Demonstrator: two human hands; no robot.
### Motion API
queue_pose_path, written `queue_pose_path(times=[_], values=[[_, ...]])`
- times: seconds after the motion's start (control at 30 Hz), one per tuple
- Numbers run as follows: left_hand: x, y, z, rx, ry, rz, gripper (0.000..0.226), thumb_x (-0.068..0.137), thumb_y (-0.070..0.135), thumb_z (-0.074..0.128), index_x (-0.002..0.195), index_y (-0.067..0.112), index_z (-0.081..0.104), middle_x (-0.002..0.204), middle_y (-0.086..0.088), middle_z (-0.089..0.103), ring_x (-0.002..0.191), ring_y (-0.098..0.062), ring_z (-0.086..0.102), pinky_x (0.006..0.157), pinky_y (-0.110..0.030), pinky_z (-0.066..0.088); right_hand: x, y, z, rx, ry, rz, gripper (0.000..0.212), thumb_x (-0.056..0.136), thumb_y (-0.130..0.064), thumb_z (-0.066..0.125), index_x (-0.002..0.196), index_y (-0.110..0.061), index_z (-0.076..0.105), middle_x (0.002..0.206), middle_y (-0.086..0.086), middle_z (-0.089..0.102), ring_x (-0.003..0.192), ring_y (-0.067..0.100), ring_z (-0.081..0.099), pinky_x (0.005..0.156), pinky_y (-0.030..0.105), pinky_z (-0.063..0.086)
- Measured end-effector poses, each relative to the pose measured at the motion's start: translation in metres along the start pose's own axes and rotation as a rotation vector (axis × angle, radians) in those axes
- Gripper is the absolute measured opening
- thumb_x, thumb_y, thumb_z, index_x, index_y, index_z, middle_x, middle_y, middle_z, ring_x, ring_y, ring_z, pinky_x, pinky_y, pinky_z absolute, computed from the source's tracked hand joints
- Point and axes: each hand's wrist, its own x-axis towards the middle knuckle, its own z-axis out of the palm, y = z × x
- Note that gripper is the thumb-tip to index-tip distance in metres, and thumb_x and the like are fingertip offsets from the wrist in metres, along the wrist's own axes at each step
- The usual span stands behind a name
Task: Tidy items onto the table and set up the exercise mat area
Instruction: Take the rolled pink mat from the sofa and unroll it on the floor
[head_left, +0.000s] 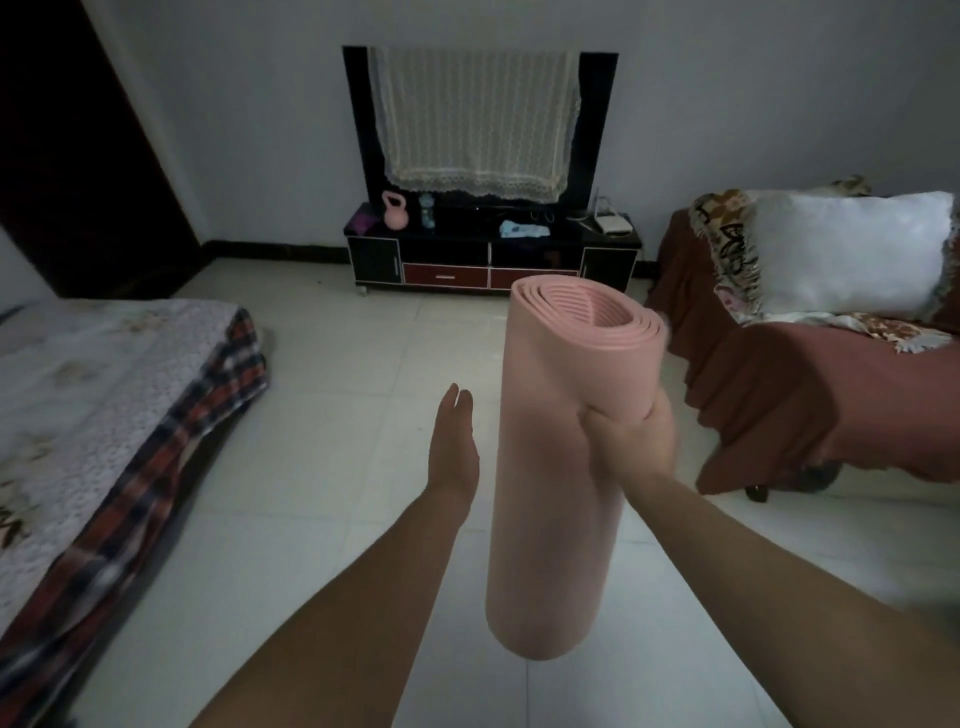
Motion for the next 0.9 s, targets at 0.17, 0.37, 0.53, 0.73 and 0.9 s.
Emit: queue_pose_path(times=[0.17,0.37,0.53,0.73,0.9], values=[[-0.103,-0.013,-0.060,0.015,0.029,0.011,0.051,0.100,0.046,0.033,0.149,0.031,0.031,0.151,0.008,0.037,0.134,-0.017,0.041,0.110,-0.048,0.035,-0.115,0.014,-0.023,0.010,-0.043,-0.001,0.066,0.065,-0.024,0.082,0.125,-0.027,0.056,0.103,-0.003,0.067,0.096,0.023,0.064,0.082,0.036,0.053],[-0.246,-0.044,-0.115,0.030,0.068,-0.010,0.051,0.099,0.049,0.034,0.148,0.033,0.031,0.150,0.007,0.039,0.131,-0.016,0.043,0.110,-0.049,0.036,-0.251,0.023,-0.064,-0.009,-0.093,0.023,0.066,0.069,-0.023,0.082,0.128,-0.026,0.053,0.102,-0.005,0.063,0.095,0.023,0.060,0.082,0.034,0.049],[-0.340,-0.049,-0.153,0.153,0.010,0.069,0.052,0.097,0.039,0.042,0.147,0.039,0.030,0.153,0.007,0.035,0.139,-0.014,0.036,0.114,-0.044,0.032,-0.355,0.021,-0.089,-0.087,-0.152,0.022,0.065,0.072,-0.021,0.080,0.131,-0.026,0.052,0.102,-0.004,0.062,0.094,0.024,0.058,0.080,0.029,0.043],[-0.400,-0.031,-0.202,1.267,-0.265,1.074,0.079,0.074,0.015,0.057,0.148,0.029,0.034,0.158,-0.001,0.029,0.147,-0.021,0.019,0.117,-0.048,0.012,-0.449,0.013,-0.076,-0.304,-0.247,-0.120,0.048,0.082,-0.033,0.067,0.128,-0.032,0.051,0.098,-0.003,0.065,0.088,0.024,0.059,0.076,0.029,0.041],[-0.435,-0.030,-0.240,2.065,-0.345,0.975,0.062,0.097,0.020,0.044,0.153,0.014,0.019,0.163,-0.007,0.009,0.150,-0.028,-0.005,0.111,-0.062,-0.011,-0.519,0.016,-0.048,-0.595,-0.328,-0.304,0.044,0.095,-0.030,0.046,0.137,-0.017,0.046,0.122,0.007,0.066,0.111,0.031,0.063,0.085,0.034,0.044]])
